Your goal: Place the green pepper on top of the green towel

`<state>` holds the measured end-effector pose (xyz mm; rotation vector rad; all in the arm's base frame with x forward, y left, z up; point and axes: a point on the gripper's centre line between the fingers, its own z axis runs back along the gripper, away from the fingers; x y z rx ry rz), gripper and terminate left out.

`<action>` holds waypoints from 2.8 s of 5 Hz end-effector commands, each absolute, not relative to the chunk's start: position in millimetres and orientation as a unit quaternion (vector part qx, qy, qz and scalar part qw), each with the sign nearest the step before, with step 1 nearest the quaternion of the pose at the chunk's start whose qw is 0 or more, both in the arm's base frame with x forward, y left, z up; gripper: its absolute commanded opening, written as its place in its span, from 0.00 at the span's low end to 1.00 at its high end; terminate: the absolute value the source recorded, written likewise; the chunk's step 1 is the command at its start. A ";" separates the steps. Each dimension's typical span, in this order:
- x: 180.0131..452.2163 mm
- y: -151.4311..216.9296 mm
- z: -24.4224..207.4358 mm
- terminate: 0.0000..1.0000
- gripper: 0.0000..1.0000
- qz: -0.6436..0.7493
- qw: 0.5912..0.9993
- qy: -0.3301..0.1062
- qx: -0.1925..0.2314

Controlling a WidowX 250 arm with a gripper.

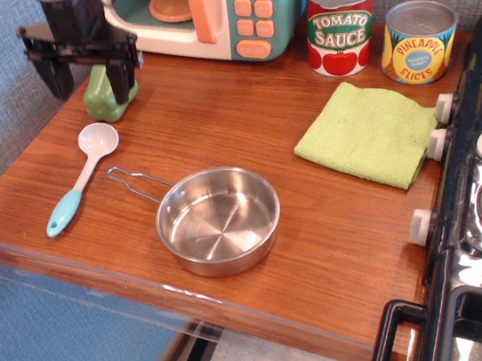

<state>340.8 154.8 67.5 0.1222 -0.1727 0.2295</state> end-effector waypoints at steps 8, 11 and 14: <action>379.1 161.7 61.4 0.00 0.00 0.133 0.988 -0.057 0.060; 376.6 22.6 140.8 0.00 0.00 -0.085 0.985 -0.153 -0.012; 365.3 -101.0 95.2 0.00 0.00 -0.180 0.979 -0.095 0.001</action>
